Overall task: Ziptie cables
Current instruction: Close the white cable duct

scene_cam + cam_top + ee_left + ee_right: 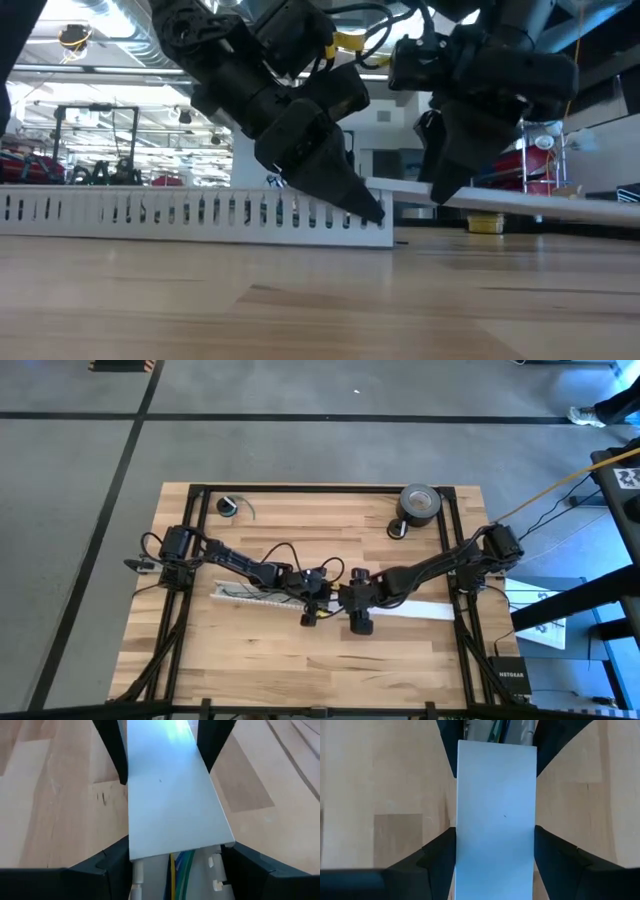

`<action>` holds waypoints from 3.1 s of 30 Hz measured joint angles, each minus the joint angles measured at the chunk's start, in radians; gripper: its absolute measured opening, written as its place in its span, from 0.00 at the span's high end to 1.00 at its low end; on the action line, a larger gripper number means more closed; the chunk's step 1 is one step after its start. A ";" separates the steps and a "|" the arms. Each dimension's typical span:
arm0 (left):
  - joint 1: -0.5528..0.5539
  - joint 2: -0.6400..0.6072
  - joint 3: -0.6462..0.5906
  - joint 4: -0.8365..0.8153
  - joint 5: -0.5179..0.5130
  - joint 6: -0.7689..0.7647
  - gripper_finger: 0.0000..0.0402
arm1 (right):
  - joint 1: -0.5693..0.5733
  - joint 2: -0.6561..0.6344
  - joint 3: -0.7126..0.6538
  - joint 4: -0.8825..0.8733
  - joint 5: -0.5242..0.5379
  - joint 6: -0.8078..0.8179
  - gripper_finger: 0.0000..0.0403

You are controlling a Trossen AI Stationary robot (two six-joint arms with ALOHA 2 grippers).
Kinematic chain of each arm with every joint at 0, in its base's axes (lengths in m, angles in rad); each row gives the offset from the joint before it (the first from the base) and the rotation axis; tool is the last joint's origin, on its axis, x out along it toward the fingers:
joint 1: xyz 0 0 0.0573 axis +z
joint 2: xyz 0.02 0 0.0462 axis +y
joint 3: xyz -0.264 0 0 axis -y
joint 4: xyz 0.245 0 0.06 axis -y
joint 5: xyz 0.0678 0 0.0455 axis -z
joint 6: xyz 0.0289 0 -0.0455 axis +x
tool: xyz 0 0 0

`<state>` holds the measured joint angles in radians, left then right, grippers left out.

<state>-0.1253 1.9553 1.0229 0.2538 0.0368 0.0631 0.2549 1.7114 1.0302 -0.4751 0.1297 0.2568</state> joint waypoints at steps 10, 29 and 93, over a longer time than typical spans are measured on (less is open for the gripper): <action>-0.003 -0.001 -0.001 -0.014 0.008 -0.002 0.44 | -0.003 -0.059 0.000 -0.070 0.036 0.053 0.46; 0.017 -0.001 -0.002 -0.006 -0.004 -0.051 0.44 | 0.013 -0.057 -0.017 -0.002 -0.026 0.156 0.60; 0.017 -0.002 -0.002 -0.009 -0.003 -0.028 0.44 | 0.221 -0.030 -0.132 -0.102 0.146 0.421 0.97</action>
<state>-0.1085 1.9533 1.0210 0.2450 0.0334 0.0354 0.4756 1.6811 0.8984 -0.5766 0.2757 0.6780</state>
